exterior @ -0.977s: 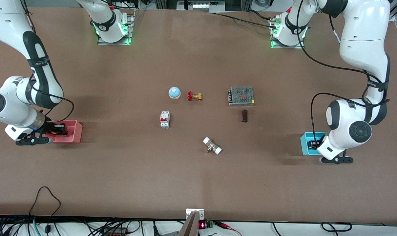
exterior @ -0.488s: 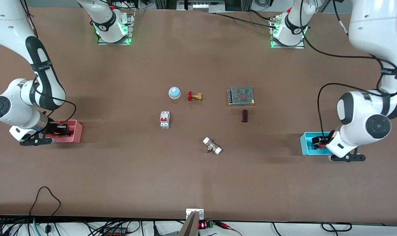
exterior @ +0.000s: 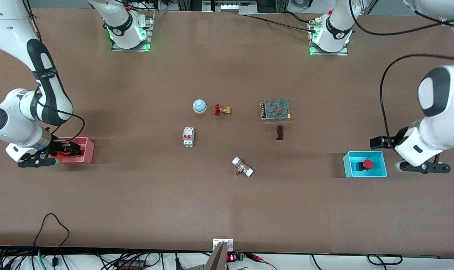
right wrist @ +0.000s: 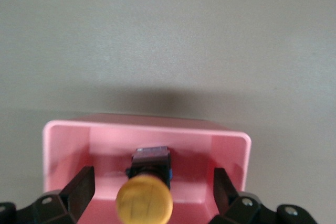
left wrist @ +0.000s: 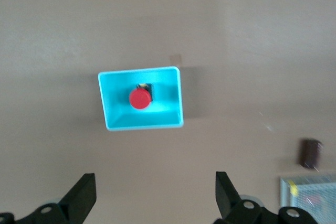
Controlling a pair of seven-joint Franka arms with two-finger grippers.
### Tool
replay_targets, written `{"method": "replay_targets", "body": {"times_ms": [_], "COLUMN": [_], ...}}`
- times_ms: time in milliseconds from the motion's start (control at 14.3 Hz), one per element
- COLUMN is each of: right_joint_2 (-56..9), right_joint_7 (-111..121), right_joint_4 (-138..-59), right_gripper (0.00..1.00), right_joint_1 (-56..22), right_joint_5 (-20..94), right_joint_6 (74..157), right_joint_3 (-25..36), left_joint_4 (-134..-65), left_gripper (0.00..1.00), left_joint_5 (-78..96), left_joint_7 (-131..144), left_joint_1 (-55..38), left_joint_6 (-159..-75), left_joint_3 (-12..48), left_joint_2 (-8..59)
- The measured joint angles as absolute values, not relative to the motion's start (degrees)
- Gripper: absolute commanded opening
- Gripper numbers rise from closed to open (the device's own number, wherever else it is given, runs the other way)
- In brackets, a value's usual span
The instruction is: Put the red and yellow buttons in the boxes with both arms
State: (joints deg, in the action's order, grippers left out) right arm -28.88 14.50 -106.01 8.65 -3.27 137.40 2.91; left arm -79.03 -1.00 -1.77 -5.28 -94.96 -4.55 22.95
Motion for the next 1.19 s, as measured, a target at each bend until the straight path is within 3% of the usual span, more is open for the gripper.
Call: {"method": "replay_targets", "body": {"times_ms": [419,558,698,977,1186], "right_joint_2": [-11.5,-7.7,-5.5,-4.9,-5.2], "right_joint_7": [8.1,1.1,-2.9,-3.9,-3.9], "right_joint_4": [-98.0,-95.7,-94.3,-92.1,-92.1], "right_gripper": [1.0,1.0,1.0,1.0,1.0], "right_joint_1": [4.2,1.6,0.6,0.0,-0.6], "right_joint_5": [-2.4,-2.3,-2.3,-2.3,-2.3], "right_joint_6": [107.0,99.4,96.4,93.3,92.8], "right_joint_3": [-0.6,-1.5,-3.6,-4.4,-4.5], "left_joint_4": [-69.8,-70.4,-76.2,-96.1,-100.4], "left_gripper": [1.0,1.0,1.0,1.0,1.0], "left_joint_5": [1.0,-0.1,-0.2,-0.2,-0.3], "left_joint_7": [-1.8,-1.8,-1.8,-1.9,-1.9], "left_joint_1": [-5.3,-5.2,-4.9,-4.7,-4.7], "left_joint_6": [-92.5,-91.2,-94.7,-104.4,-103.2], "left_joint_3": [-2.9,-2.9,-2.9,-2.6,-1.9], "left_joint_2": [22.9,22.1,18.9,5.7,1.4]}}
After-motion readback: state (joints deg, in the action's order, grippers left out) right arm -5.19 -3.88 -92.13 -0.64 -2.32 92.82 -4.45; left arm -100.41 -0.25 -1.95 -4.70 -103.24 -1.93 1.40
